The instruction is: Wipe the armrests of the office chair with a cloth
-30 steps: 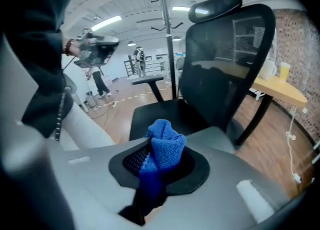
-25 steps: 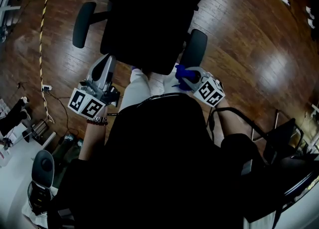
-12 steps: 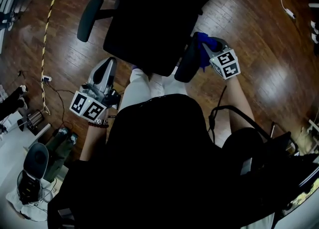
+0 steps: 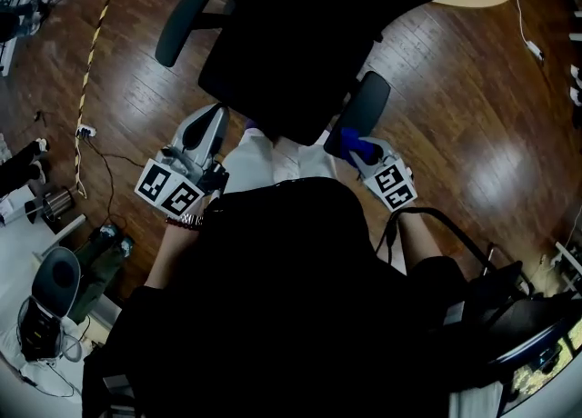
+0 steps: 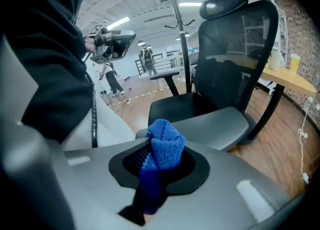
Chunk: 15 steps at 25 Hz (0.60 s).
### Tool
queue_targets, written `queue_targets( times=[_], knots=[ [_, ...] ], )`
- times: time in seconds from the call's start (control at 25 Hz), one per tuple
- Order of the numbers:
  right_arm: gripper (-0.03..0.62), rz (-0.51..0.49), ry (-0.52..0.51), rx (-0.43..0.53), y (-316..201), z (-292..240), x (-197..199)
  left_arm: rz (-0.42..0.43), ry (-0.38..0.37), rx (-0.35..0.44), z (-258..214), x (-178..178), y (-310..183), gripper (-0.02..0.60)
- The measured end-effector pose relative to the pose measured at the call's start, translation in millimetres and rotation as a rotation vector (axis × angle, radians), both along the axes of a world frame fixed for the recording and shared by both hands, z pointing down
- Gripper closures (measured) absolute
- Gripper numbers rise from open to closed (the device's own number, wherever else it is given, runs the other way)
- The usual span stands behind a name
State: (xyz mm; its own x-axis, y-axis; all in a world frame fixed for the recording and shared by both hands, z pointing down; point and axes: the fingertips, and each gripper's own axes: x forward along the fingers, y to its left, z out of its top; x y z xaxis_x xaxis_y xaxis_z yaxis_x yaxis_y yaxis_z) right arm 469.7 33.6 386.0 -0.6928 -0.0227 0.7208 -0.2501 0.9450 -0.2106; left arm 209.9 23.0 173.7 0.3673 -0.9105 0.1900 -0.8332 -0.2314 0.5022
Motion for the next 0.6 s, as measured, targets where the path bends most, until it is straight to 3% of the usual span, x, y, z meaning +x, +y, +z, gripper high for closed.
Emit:
queue_targets(
  times=[0.12,0.24,0.48,0.6],
  knots=[
    [0.526,0.051,0.043,0.000,8,1,-7,0.059,-0.044,0.030,-6,-15,8,0.577],
    [0.526,0.194,0.103,0.035,0,2,-18,0.112,-0.045,0.052,-3,-53,17,0.577],
    [0.526,0.649,0.299,0.189,-36,8,-25,0.235,-0.009,0.084,7,-154,17,0.577],
    [0.526,0.874,0.335,0.209,-6,13,-34,0.366,-0.033,0.045,17,-205,24,0.577]
  ],
)
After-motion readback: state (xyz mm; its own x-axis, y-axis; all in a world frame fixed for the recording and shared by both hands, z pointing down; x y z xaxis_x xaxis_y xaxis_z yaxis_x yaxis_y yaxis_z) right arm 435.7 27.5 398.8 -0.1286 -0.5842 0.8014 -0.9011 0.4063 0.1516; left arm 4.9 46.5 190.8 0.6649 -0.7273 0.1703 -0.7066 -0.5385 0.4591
